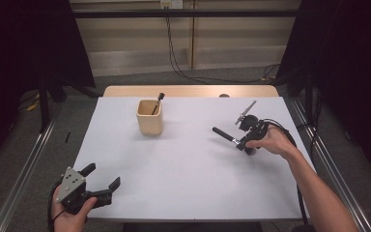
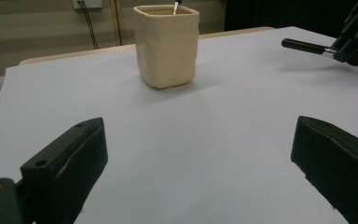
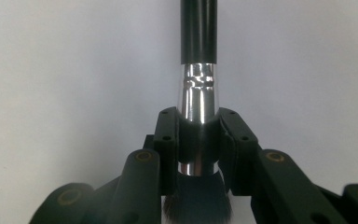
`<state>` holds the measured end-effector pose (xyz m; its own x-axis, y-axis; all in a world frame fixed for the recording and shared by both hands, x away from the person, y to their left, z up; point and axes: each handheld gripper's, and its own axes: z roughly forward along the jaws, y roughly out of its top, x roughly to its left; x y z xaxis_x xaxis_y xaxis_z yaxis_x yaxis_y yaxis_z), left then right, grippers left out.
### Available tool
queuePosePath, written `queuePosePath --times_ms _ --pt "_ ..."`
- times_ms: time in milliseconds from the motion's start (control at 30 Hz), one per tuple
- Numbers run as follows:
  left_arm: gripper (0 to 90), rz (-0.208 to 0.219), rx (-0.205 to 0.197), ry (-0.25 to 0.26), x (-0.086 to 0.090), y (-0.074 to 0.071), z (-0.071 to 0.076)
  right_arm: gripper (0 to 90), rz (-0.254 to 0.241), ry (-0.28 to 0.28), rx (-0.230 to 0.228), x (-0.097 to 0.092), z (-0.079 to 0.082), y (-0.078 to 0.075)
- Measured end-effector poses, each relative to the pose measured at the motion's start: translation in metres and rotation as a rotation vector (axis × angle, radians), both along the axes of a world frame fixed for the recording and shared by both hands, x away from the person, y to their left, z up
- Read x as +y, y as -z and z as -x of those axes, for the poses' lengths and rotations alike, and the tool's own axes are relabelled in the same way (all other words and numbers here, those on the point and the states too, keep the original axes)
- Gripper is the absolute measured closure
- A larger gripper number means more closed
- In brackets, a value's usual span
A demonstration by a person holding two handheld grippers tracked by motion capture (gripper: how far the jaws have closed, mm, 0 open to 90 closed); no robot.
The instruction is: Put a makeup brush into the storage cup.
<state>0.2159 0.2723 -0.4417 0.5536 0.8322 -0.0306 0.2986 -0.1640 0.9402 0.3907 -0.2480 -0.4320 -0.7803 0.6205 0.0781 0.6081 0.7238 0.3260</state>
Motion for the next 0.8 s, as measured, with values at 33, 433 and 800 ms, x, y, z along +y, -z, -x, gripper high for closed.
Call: queuePosePath --times_ms 33,433,800 --pt "3.7 -0.001 0.0 0.0 0.0 0.0 0.0 71.2 -0.009 0.008 -0.006 0.0 0.001 -0.001" --pt "3.7 0.004 0.004 -0.004 0.0 0.0 0.0 71.2 -0.147 0.075 -0.091 -0.014 0.013 -0.006" --pt "3.3 0.019 0.005 -0.007 0.0 0.0 -0.001 71.1 -0.253 0.112 -0.19 -0.017 0.025 -0.004"
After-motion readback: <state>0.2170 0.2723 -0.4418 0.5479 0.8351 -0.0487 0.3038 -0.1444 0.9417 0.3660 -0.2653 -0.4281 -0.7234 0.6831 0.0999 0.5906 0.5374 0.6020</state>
